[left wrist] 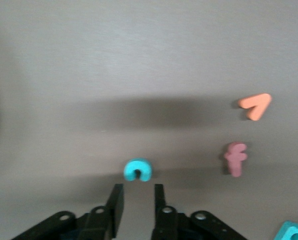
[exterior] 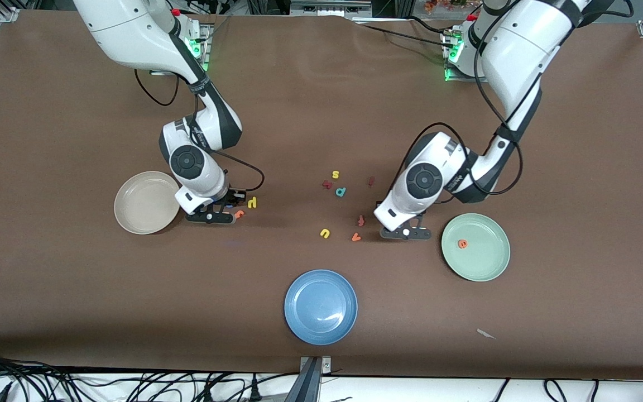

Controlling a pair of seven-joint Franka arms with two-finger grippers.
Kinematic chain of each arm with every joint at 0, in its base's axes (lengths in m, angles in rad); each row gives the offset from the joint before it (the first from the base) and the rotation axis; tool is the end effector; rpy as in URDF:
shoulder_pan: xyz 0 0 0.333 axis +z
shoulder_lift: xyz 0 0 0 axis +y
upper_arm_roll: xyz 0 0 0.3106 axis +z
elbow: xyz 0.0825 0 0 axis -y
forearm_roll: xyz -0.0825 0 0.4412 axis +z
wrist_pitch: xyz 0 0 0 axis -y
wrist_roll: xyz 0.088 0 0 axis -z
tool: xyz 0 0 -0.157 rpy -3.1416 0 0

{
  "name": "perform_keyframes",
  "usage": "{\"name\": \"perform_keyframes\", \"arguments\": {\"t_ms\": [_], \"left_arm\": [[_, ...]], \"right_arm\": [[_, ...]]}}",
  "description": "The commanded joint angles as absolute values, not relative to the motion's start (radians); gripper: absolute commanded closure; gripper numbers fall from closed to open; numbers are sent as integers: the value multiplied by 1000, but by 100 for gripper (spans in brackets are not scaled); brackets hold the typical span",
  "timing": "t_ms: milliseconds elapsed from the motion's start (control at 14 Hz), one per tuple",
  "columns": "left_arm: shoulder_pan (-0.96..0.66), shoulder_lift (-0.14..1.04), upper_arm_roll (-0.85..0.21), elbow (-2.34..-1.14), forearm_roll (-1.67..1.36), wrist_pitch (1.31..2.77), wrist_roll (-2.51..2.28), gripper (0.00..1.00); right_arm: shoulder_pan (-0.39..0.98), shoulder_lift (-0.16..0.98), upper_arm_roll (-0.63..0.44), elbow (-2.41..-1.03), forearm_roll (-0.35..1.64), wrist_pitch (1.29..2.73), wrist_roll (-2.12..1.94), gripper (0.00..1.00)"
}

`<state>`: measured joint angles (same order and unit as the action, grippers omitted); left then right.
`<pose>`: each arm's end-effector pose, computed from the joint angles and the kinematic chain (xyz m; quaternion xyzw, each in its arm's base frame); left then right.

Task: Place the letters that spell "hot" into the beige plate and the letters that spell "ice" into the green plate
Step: 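Release blue o on white plate while the left gripper lifts cyan c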

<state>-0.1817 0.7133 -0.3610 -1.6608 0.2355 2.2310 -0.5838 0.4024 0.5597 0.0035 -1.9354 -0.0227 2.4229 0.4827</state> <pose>0.6161 -0.3448 0.1123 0.9984 -0.0211 -0.0530 0.0010 0.5909 0.2532 0.0870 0.9989 -0.0298 -0.0299 0.0211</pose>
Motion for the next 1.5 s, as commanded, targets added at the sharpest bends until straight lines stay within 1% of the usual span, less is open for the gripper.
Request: {"name": "perform_keyframes", "arguments": {"t_ms": [0, 143, 215, 286, 430, 501, 573, 644, 716, 788, 859, 931, 1002, 1074, 1146, 1289, 1432], "left_arm": [[-190, 753, -357, -1660, 262, 2296, -609, 32], [-192, 753, -350, -1661, 290, 2296, -611, 31], [-189, 753, -351, -1661, 331, 2295, -614, 31], [-189, 753, -351, -1663, 339, 2295, -618, 31], [-189, 753, -351, -1663, 342, 2292, -638, 32], [-190, 755, -351, -1663, 342, 2292, -649, 37], [-190, 756, -353, -1667, 342, 2292, -660, 39], [-192, 758, -353, -1675, 342, 2293, -679, 47], [-190, 758, -353, -1677, 342, 2293, -684, 67], [-186, 758, -353, -1678, 342, 2293, -684, 80], [-187, 758, -353, -1678, 342, 2293, -684, 94], [-187, 755, -353, -1678, 342, 2293, -684, 100], [-181, 750, -353, -1675, 342, 2287, -677, 100], [-176, 746, -353, -1671, 342, 2283, -672, 100], [-175, 727, -353, -1666, 344, 2251, -670, 100], [-167, 681, -351, -1663, 345, 2177, -648, 100], [-117, 654, -353, -1664, 347, 2123, -577, 100]], "right_arm": [[380, 525, -35, -1808, -28, 2182, 440, 81], [380, 506, -101, -1692, -22, 1948, 352, 81], [379, 486, -142, -1674, -18, 1883, 288, 81], [379, 465, -187, -1678, -18, 1853, 222, 81], [377, 450, -277, -1721, -17, 1839, 91, 81], [374, 446, -305, -1758, -14, 1848, 50, 81], [374, 445, -323, -1802, 4, 1870, 28, 81], [374, 443, -342, -1853, 6, 1917, 6, 81], [374, 442, -356, -1914, 6, 1992, -36, 80], [373, 442, -374, -1972, 11, 2082, -85, 80], [371, 445, -379, -2003, 18, 2138, -113, 79], [364, 449, -379, -2017, 24, 2158, -117, 78], [362, 451, -379, -2020, 26, 2161, -118, 67], [361, 456, -379, -2020, 26, 2167, -118, 46], [360, 456, -379, -2022, 26, 2168, -118, 21], [360, 443, -379, -2014, 26, 2154, -111, 6], [368, 404, -370, -1978, 66, 2108, -92, 4]]}}
